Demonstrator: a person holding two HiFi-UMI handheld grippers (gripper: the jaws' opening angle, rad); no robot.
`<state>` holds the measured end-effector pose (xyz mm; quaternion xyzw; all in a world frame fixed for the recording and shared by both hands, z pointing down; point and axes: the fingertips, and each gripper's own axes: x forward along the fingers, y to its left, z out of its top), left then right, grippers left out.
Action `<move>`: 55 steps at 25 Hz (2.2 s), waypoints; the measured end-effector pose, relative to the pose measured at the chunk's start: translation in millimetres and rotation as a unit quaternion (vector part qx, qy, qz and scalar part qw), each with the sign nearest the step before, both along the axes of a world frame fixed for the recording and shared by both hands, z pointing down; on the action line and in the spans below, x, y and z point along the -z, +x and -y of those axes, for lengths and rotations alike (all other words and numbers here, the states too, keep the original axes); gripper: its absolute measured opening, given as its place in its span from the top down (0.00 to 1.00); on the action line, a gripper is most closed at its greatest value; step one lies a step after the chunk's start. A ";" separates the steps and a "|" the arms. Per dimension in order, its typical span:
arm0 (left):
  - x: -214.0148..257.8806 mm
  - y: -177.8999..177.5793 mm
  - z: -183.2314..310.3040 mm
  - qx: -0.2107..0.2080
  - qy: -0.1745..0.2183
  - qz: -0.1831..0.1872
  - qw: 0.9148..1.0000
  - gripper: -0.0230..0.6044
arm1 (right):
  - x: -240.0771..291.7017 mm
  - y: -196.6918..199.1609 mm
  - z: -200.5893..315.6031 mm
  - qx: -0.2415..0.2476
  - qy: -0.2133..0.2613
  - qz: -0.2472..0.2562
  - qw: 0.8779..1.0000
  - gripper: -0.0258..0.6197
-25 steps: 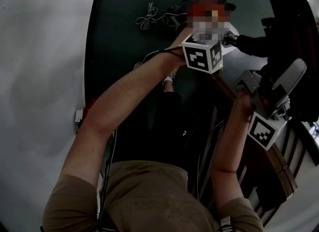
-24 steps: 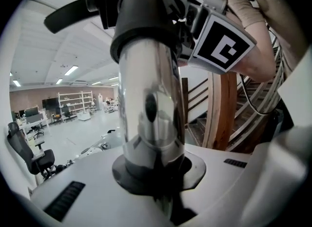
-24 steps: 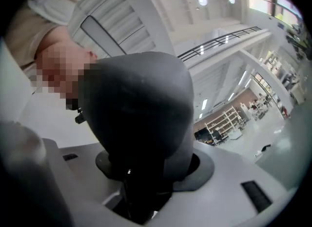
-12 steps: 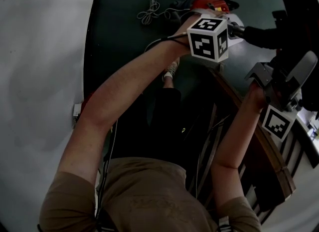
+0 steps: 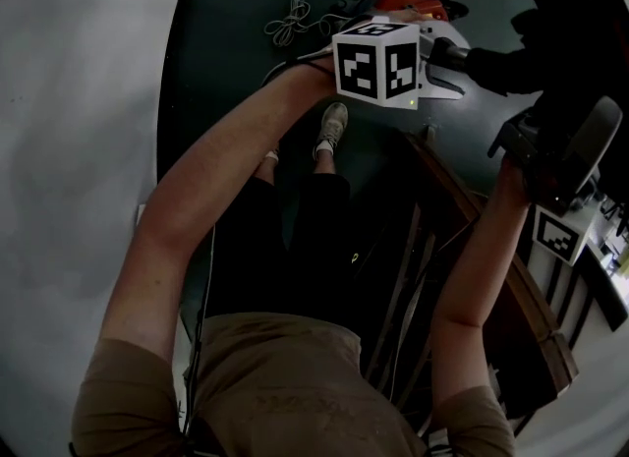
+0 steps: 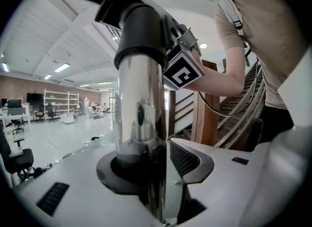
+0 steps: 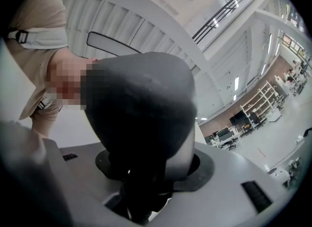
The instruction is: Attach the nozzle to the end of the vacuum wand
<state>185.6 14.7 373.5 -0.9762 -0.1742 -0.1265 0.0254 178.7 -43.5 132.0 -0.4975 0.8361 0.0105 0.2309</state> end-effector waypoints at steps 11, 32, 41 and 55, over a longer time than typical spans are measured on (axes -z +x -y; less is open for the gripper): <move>46.8 -43.0 42.0 0.193 0.065 -0.083 0.976 0.56 | -3.2 16.3 2.3 -0.197 -0.020 0.017 0.980 0.63; 86.9 -30.4 53.5 0.220 0.047 -0.152 0.962 0.69 | 5.2 -59.0 4.3 -0.115 0.008 -0.043 0.992 0.63; 37.0 -9.4 74.4 0.219 0.012 -0.113 0.969 0.68 | -7.4 13.0 11.8 -0.237 -0.047 -0.007 0.970 0.63; -17.2 8.5 68.6 0.231 0.011 -0.059 0.971 0.95 | 1.2 -20.9 20.6 -0.167 -0.015 -0.078 0.983 0.63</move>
